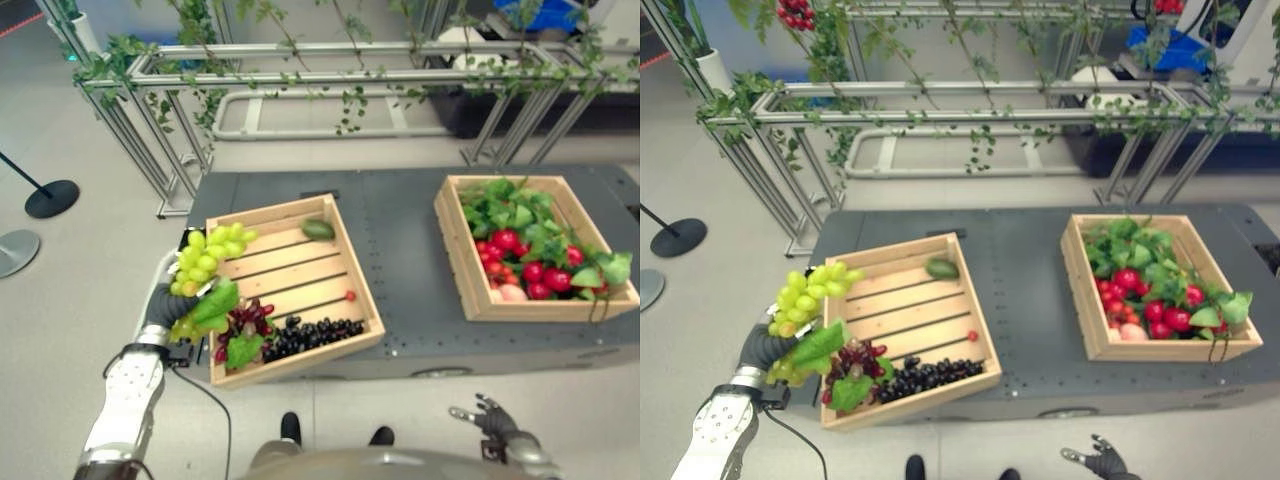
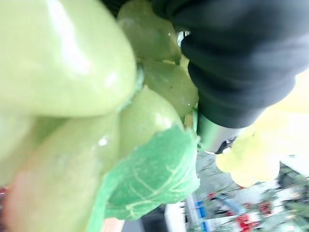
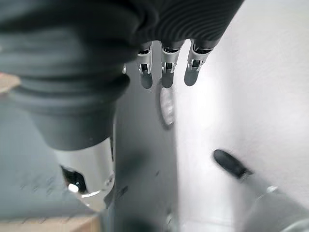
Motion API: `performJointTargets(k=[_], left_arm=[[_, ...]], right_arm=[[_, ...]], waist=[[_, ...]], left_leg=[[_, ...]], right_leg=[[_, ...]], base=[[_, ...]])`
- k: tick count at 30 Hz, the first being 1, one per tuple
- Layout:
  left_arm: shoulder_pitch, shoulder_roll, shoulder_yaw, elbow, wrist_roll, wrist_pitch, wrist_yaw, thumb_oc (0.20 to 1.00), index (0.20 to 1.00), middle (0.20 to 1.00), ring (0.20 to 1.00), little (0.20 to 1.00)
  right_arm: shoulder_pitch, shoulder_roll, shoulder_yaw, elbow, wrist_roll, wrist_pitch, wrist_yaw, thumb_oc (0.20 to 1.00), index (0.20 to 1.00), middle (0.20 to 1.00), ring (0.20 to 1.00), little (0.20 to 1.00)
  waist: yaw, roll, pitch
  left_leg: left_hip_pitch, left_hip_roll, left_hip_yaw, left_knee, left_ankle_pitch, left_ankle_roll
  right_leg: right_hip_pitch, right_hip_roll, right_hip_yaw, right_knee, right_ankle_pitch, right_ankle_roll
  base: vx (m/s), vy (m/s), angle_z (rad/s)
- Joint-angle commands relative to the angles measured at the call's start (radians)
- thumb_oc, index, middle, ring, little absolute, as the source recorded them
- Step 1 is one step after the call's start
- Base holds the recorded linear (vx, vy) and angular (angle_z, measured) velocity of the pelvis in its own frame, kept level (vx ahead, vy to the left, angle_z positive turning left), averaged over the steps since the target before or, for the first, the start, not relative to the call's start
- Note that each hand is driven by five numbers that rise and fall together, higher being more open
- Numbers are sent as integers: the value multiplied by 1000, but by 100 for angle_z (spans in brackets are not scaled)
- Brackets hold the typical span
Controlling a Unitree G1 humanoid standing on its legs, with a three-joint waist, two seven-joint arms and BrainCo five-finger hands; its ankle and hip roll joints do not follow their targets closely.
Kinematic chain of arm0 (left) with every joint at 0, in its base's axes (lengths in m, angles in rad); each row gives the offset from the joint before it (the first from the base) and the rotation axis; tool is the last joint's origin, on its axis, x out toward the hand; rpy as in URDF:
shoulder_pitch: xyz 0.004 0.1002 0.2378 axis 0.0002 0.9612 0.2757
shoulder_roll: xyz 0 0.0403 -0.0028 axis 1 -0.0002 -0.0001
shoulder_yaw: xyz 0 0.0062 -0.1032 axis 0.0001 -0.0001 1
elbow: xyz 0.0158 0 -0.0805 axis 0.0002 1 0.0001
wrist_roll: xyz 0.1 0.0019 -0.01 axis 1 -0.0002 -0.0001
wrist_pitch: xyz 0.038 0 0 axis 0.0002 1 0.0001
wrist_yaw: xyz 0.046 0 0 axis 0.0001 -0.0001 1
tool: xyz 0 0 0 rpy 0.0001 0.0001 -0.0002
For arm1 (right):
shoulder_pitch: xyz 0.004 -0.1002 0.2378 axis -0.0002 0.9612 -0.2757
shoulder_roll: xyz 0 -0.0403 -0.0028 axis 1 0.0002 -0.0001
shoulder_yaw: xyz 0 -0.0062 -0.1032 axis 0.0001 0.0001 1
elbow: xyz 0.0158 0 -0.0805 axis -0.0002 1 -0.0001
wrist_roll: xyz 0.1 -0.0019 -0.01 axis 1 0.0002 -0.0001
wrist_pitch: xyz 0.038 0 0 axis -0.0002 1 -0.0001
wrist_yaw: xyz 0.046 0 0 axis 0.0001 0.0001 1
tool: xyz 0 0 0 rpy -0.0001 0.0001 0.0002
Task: Pick up the fruits from the basket on one side to the basket on the other side
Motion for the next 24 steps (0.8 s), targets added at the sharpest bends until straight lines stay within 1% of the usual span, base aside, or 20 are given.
performJointTargets(k=[1,2,3,4,5,6,7,8,9,10,11,12,13,14,15,18,22,24], left_arm=[[-29,39,82,-140,-93,-119,-38,200,200,200,200,200],[-31,44,82,-154,-106,-119,-53,200,200,200,200,200],[-30,44,82,-154,-106,-119,-53,200,200,200,200,200],[-31,60,84,-166,-137,-128,-87,200,200,200,200,200],[-32,67,81,-177,-154,-130,-103,200,200,200,200,200],[-32,66,81,-178,-156,-130,-104,200,200,200,200,200],[-39,76,72,-193,-215,-127,-136,200,200,200,200,200],[-44,80,64,-200,-230,-125,-151,200,200,200,200,200],[-44,79,65,-200,-232,-125,-152,200,200,200,200,200],[-62,108,50,-225,-253,-124,-179,200,200,200,200,200],[-63,107,52,-224,-255,-124,-180,200,200,200,200,200],[-88,133,36,-234,-271,-125,-189,200,200,200,200,200],[-106,144,25,-236,-282,-124,-197,200,200,200,200,200],[-122,151,12,-230,-288,-123,-198,200,200,200,200,200],[-149,163,-3,-223,-290,-121,-201,200,200,200,200,200],[-215,179,-50,-220,-303,-119,-202,200,200,200,200,200],[-267,174,-76,-214,-301,-116,-190,200,200,200,200,200],[-277,166,-83,-215,-296,-115,-189,200,200,200,200,200]], right_arm=[[-29,-65,24,-145,67,-46,102,1000,1000,1000,1000,1000],[-34,-104,20,-216,94,-44,117,1000,1000,1000,1000,1000],[-34,-105,20,-217,94,-43,117,1000,1000,1000,1000,1000],[-55,-188,-6,-337,200,-40,172,1000,1000,1000,1000,1000],[-72,-213,-21,-369,255,-40,189,1000,1000,1000,1000,1000],[-71,-216,-23,-371,259,-38,191,1000,1000,1000,1000,1000],[-132,-297,-18,-469,348,-25,243,1000,1000,1000,1000,1000],[-155,-330,-9,-489,375,-18,264,1000,1000,1000,1000,1000],[-156,-332,-8,-489,378,-18,266,1000,1000,1000,1000,1000],[-234,-399,11,-581,452,-3,295,1000,1000,1000,1000,1000],[-237,-402,12,-582,456,-1,295,1000,1000,1000,1000,1000],[-297,-425,46,-640,510,4,315,1000,1000,1000,1000,1000],[-333,-441,69,-689,529,15,331,1000,1000,1000,1000,1000],[-368,-456,97,-697,532,13,325,1000,1000,1000,1000,1000],[-434,-470,148,-697,522,7,328,1000,1000,1000,1000,1000],[-573,-453,245,-706,543,12,330,1000,1000,1000,1000,1000],[-660,-412,298,-702,534,7,314,1000,1000,1000,1000,1000],[-670,-392,309,-712,535,10,317,1000,1000,1000,1000,1000]], waist=[[24,-47,-58],[24,-47,-63],[25,-46,-63],[26,-49,-77],[27,-51,-85],[27,-50,-84],[33,-55,-101],[35,-56,-106],[35,-54,-106],[41,-59,-121],[41,-58,-119],[47,-61,-130],[46,-61,-137],[47,-62,-142],[49,-62,-146],[57,-64,-161],[57,-62,-169],[54,-58,-170]], left_leg=[[0,-1,34,48,-55,-24],[6,-2,32,47,-56,-24],[6,-2,32,47,-56,-24],[13,-6,33,45,-58,-24],[16,-8,33,44,-59,-23],[17,-8,33,44,-59,-23],[23,-14,34,42,-61,-21],[26,-15,33,42,-62,-20],[26,-15,33,42,-62,-20],[30,-18,33,42,-62,-21],[30,-18,33,42,-62,-20],[32,-21,30,43,-61,-21],[34,-21,30,42,-60,-22],[36,-22,29,41,-59,-22],[38,-23,28,40,-58,-22],[43,-27,24,39,-56,-21],[48,-29,26,40,-56,-19],[52,-30,26,37,-54,-18]], right_leg=[[9,-77,-3,13,-30,107],[17,-79,-6,13,-31,109],[18,-79,-6,13,-30,109],[28,-83,-7,13,-31,112],[31,-85,-8,13,-31,114],[31,-85,-8,13,-30,114],[38,-90,-11,14,-29,116],[42,-91,-12,14,-29,115],[42,-91,-12,14,-30,115],[47,-94,-15,15,-27,117],[47,-94,-14,15,-27,117],[52,-97,-17,15,-26,117],[55,-99,-20,15,-26,117],[59,-100,-23,15,-25,118],[62,-101,-24,15,-23,119],[68,-106,-27,14,-20,121],[74,-107,-23,15,-17,120],[79,-108,-23,15,-17,119]], base=[[26,31,17],[18,21,9],[10,45,7],[-1,51,4],[-1,52,2],[-7,44,1],[-2,35,2],[-2,34,3],[0,0,0],[0,0,0],[-16,35,3],[-16,27,3],[-19,30,3],[-13,21,5],[-14,12,5],[-3,4,2],[0,4,3],[0,0,0]])
